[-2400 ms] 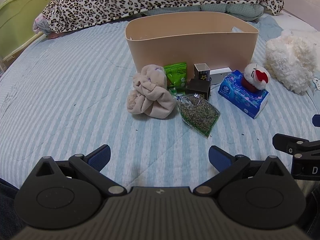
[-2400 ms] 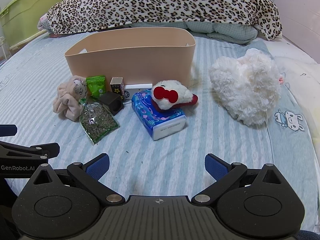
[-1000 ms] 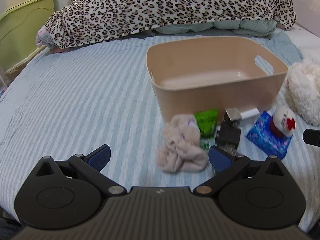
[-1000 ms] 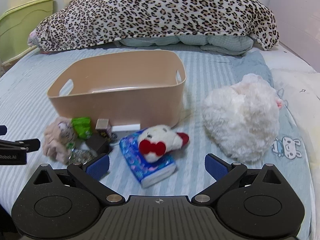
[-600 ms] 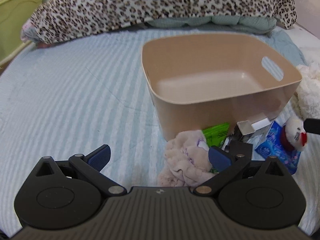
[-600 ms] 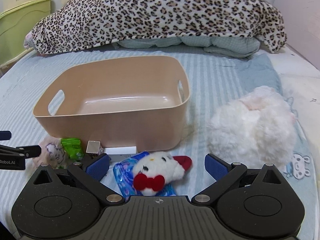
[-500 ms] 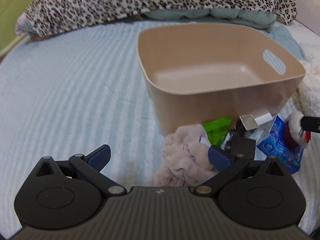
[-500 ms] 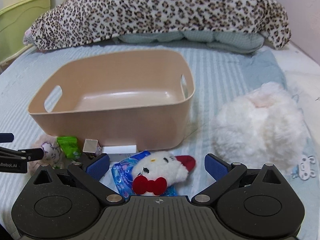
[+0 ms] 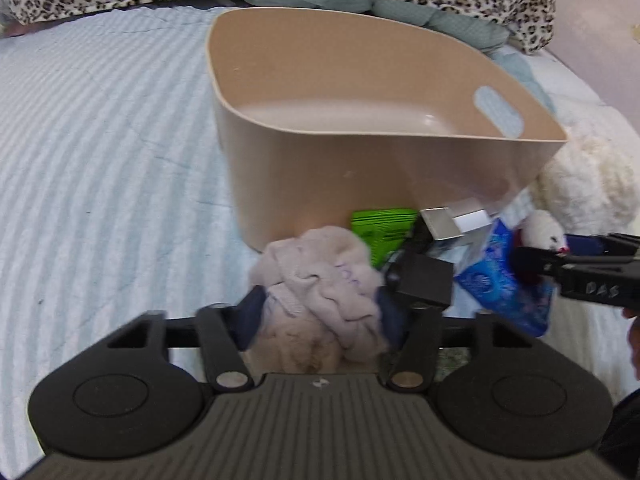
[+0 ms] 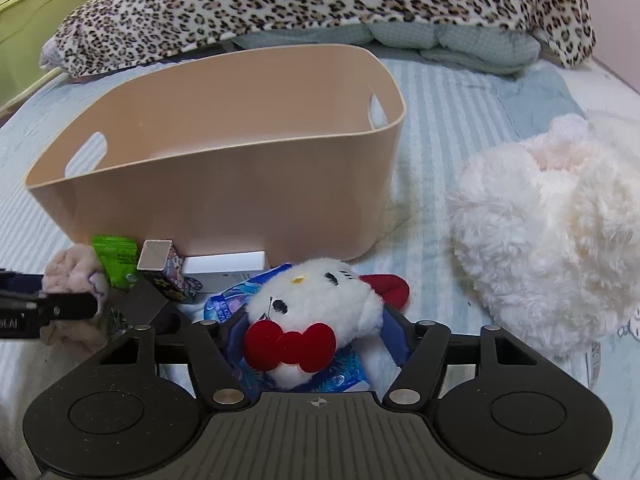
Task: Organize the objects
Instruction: 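Grasp the pink plush with the left gripper while the right grasps the Hello Kitty plush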
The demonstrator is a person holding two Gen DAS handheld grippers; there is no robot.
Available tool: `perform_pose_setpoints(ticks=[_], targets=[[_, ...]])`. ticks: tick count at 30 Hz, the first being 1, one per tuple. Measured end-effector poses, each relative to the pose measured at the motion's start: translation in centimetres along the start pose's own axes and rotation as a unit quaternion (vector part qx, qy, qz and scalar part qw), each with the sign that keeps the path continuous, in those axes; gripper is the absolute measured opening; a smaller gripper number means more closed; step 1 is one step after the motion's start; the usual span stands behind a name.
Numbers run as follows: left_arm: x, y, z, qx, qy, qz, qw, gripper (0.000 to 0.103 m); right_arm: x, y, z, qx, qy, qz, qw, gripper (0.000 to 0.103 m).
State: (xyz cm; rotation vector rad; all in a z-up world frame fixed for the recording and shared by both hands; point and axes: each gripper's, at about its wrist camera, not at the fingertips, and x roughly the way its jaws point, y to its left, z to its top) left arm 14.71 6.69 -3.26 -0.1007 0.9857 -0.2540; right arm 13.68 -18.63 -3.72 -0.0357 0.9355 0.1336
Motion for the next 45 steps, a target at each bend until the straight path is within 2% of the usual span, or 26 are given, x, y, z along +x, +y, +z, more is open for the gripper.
perform_pose_setpoints(ticks=[3,8,15,21,25,29,33,38,45], targets=[[-0.6,-0.7,-0.1,0.014,-0.007,0.005,0.9999,0.045,-0.5,0.6,-0.5,-0.01,-0.004,-0.002,1.0,0.057],[-2.6,-0.6,0.0,0.006,-0.017,0.009,0.9998,0.039,-2.9,0.5,-0.9,-0.002,-0.025,0.007,1.0,0.055],[-8.0,-0.4,0.8,0.009,-0.07,0.017,0.9974,0.038,-7.8,0.0,-0.5,0.006,-0.085,0.026,0.996,0.055],[-12.5,-1.2,2.0,0.026,-0.124,0.027,0.9916,0.038,-11.3,0.1,1.3,0.01,-0.138,0.049,0.989,0.055],[-13.8,-2.1,3.6,0.032,-0.156,0.035,0.9866,0.038,-12.3,0.2,3.2,-0.002,-0.163,0.048,0.985,0.055],[-13.4,-2.7,5.7,0.039,-0.176,0.044,0.9825,0.038,-12.2,0.5,4.9,-0.017,-0.178,0.041,0.983,0.055],[-11.7,-3.4,8.0,0.048,-0.18,0.064,0.9803,0.038,-10.9,1.0,7.0,-0.025,-0.179,0.032,0.983,0.055],[-8.6,-3.9,10.3,0.045,-0.172,0.08,0.9808,0.038,-8.2,1.7,8.8,-0.039,-0.175,0.026,0.984,0.055],[-3.4,-4.1,11.4,0.04,-0.136,0.099,0.9849,0.038,-2.8,3.0,9.7,-0.069,-0.147,0.014,0.987,0.055]])
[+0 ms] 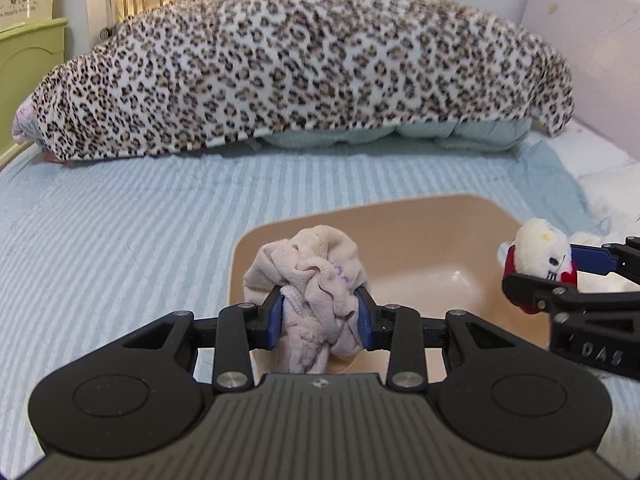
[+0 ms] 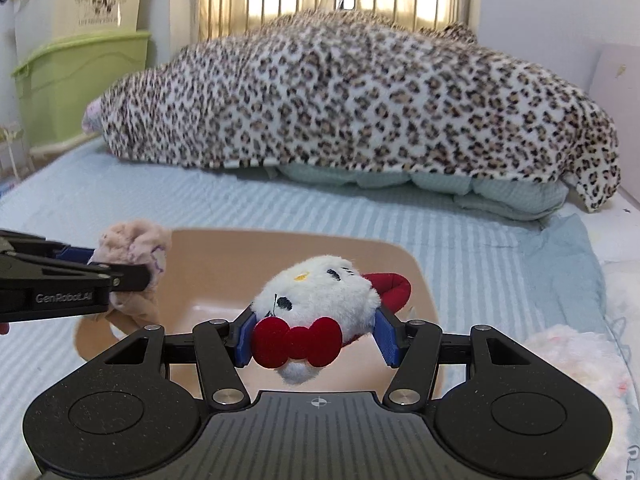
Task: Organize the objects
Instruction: 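Grasp the pink plush with the left gripper while the right grasps the Hello Kitty plush, then drop the pink plush and Hello Kitty plush into the basket with both grippers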
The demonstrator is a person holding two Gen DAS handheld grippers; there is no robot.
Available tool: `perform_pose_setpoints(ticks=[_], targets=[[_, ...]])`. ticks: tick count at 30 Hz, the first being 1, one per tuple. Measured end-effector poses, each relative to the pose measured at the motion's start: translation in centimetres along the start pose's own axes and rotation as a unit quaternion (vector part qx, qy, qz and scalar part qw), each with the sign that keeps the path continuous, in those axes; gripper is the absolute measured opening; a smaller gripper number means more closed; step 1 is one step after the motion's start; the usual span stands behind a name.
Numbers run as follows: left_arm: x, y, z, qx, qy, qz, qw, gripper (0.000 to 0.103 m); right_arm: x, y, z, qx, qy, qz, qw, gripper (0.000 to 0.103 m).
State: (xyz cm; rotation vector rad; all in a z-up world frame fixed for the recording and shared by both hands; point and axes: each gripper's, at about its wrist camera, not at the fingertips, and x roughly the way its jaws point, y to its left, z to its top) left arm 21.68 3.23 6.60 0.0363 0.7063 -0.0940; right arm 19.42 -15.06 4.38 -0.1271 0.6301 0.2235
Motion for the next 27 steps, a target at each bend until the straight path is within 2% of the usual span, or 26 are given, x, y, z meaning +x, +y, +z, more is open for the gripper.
perform_pose_setpoints(ticks=[7,10,11,14,18,20,23,27], targets=[[3.8,0.1,-1.6,-0.004,0.047,0.019,0.9987,0.04,3.2,1.4,-1.2,-0.022,0.054,-0.008,0.998,0.058],[3.8,0.6,-2.1,-0.011,0.056,0.021,0.9982,0.044,3.4,1.3,-1.6,-0.023,0.063,-0.014,0.998,0.066],[3.5,0.6,-2.1,-0.011,0.053,0.022,0.9983,0.047,3.2,1.2,-1.7,-0.022,0.064,-0.016,0.998,0.07],[2.0,0.6,-1.5,-0.013,0.035,0.03,0.9988,0.074,1.9,0.9,-1.8,-0.017,0.062,-0.016,0.998,0.074],[-0.4,0.0,-0.8,-0.003,0.026,0.032,0.9991,0.082,-0.8,0.4,-1.1,-0.011,0.042,-0.028,0.999,0.094],[-1.8,-0.3,-0.9,0.005,0.018,0.038,0.9991,0.086,-2.3,0.0,-0.7,-0.005,0.034,-0.029,0.999,0.098],[-3.9,-0.3,-1.3,0.001,0.009,0.033,0.9994,0.089,-4.4,-0.5,-0.7,0.004,0.028,-0.029,0.999,0.102],[-6.0,0.1,-2.3,-0.013,0.013,0.024,0.9995,0.089,-6.9,-0.9,-1.6,0.01,0.03,-0.033,0.999,0.103]])
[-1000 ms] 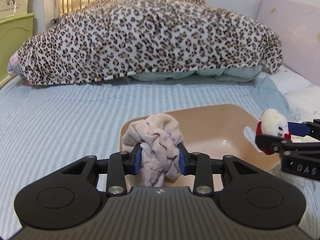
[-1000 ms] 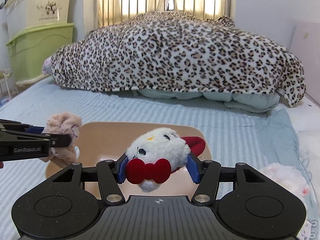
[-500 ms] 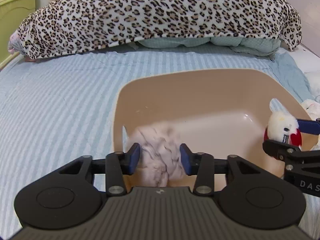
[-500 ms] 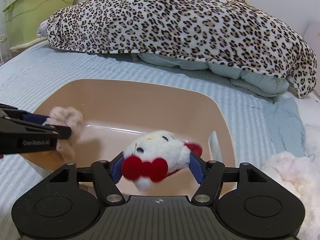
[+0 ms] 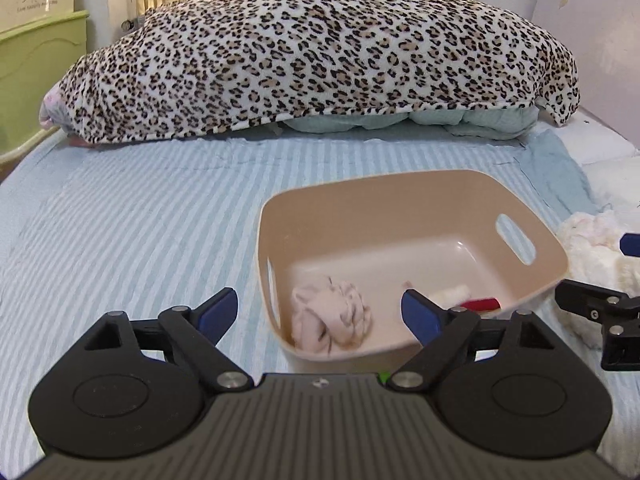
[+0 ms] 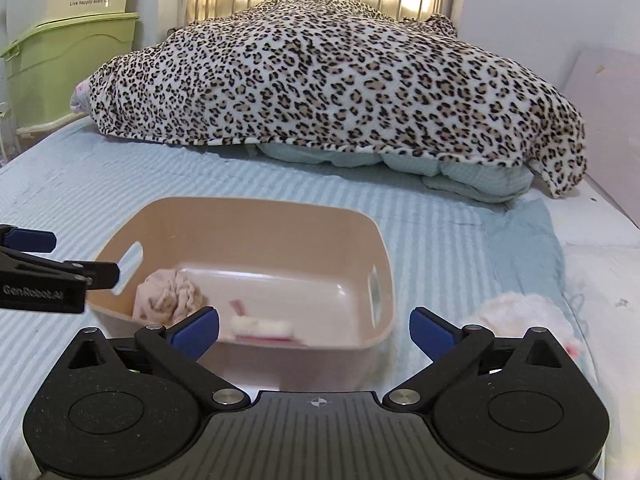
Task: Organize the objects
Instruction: 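Drop the pink plush and Hello Kitty plush into the basket with both grippers, then grasp the herb bag with the left gripper while the right grasps the blue tissue pack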
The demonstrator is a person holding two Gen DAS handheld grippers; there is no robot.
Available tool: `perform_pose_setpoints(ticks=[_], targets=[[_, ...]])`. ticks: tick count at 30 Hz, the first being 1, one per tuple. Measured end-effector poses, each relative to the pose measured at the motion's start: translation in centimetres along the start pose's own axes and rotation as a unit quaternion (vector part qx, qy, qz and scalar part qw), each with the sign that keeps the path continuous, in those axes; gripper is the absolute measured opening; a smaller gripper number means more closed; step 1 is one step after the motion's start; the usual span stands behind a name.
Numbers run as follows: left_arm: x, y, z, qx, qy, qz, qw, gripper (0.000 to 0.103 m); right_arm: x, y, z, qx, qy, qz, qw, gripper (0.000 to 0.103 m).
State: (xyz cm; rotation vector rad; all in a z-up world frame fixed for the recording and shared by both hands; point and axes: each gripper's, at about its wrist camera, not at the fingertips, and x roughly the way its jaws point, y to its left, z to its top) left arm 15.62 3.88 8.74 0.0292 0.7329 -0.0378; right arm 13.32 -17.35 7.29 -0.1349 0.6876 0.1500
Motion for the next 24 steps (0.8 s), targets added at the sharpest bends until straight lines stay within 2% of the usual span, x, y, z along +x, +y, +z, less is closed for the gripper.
perform_pose_setpoints(ticks=[6,12,18,24], targets=[[-2.1,-0.5,-2.9,0.009,0.008,-0.003,0.9999,0.089,-2.1,-0.2,-2.5,0.0,0.022,-0.005,1.0,0.103],[-1.6,-1.1,-6.6,0.003,0.045,-0.017,0.9988,0.089,-3.0,-1.0,-5.8,0.01,0.051,-0.013,0.999,0.103],[0.0,-2.7,-10.0,0.022,0.074,-0.018,0.9968,0.089,-1.5,-1.6,-8.8,0.026,0.089,-0.013,0.996,0.103],[2.0,-3.8,-11.3,0.006,0.097,-0.026,0.9949,0.09,1.4,-0.9,-10.7,0.0,0.131,-0.004,0.991,0.103]])
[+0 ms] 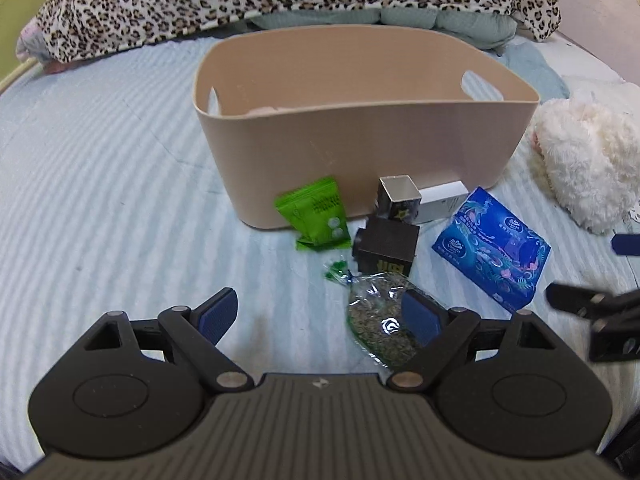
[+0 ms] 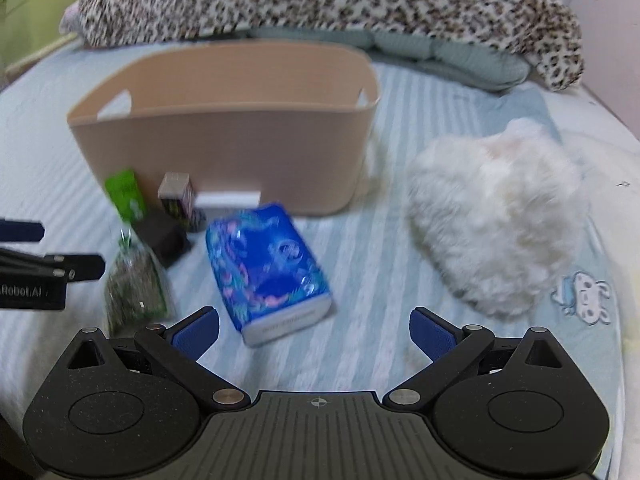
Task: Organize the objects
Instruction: 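Grasp the herb bag with the left gripper while the right grasps the blue tissue pack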
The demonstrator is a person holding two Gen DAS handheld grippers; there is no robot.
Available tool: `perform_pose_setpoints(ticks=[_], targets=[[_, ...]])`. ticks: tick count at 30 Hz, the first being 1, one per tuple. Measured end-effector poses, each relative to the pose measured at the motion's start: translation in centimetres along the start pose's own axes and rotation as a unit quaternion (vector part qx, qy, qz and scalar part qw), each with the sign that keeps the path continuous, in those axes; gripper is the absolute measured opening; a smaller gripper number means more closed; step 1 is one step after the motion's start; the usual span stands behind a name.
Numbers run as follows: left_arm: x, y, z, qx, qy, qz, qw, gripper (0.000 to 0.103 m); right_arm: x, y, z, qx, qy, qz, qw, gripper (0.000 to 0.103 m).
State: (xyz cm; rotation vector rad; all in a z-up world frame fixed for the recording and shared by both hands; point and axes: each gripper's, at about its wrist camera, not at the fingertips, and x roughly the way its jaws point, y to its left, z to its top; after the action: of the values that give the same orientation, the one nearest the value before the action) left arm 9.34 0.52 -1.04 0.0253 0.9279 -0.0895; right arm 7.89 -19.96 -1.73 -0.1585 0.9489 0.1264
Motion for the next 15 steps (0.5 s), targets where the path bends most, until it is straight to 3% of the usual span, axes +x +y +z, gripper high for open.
perform_pose_setpoints(ticks=[15], targets=[[5.3,-2.1,0.4,-0.031,0.05,-0.01,0.9982,0.092,5.5,0.3,0.3,-0.036,0.013,0.024,0.999,0.103]])
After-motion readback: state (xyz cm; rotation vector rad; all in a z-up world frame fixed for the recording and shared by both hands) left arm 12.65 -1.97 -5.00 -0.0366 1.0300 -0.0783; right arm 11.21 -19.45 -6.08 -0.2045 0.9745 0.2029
